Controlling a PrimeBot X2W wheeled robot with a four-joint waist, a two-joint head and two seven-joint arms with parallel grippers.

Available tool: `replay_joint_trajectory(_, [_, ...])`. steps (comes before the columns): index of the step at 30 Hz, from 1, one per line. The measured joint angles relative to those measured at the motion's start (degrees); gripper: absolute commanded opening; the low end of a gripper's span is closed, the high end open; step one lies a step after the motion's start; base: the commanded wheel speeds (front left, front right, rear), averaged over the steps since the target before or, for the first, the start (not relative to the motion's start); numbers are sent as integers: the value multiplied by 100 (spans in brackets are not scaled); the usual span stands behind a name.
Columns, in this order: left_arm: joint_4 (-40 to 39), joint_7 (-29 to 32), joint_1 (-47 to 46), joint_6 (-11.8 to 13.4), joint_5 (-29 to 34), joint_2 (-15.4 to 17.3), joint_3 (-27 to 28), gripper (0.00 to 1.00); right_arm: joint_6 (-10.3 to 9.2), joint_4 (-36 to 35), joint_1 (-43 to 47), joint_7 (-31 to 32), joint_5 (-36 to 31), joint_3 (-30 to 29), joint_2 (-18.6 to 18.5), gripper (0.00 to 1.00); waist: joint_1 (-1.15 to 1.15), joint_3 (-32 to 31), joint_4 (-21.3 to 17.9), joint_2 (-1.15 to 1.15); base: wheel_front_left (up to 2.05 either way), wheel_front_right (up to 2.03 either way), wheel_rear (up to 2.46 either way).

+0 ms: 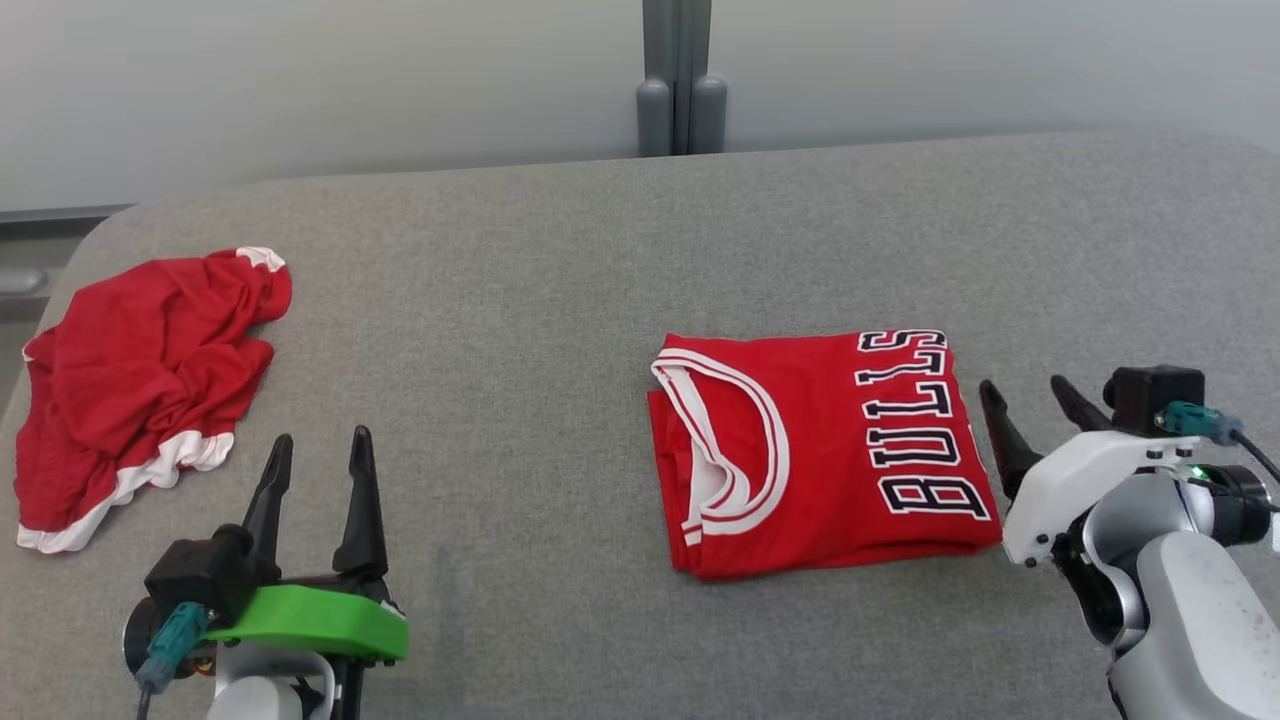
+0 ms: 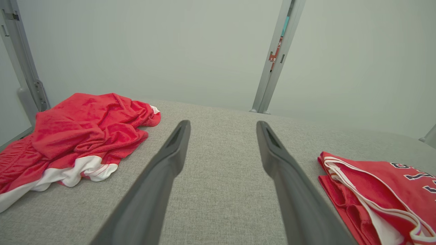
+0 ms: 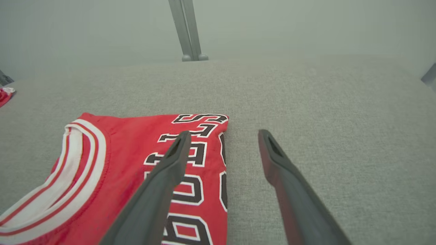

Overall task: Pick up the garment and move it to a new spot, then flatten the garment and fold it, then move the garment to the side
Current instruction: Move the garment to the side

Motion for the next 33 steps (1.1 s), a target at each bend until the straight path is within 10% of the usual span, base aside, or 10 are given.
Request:
replay_joint_trajectory(6, [-47,0,-216,0,14,11,-92,100,0,414,-381,1491,75,-82,-76,100,0,282,85,0,0,0,0])
replay_joint_trajectory(23, [-23,0,-449,0,-4,44,-188,100,8,1570,-1049,2392,376,100,-216,100,0,735,399,0,0,0,0])
replay_joint_trajectory(24, [-24,0,-453,0,-4,48,-189,100,8,1585,-1073,2440,393,116,-215,85,0,753,395,0,0,0,0])
replay_joint_trajectory(26, [-24,0,-468,0,-4,62,-200,100,8,1599,-1147,2466,421,188,-253,0,0,799,374,0,0,0,0])
replay_joint_trajectory(33, [-140,1,-588,0,42,152,-216,100,13,1424,-1555,2301,309,867,-839,0,0,971,157,0,0,0,0])
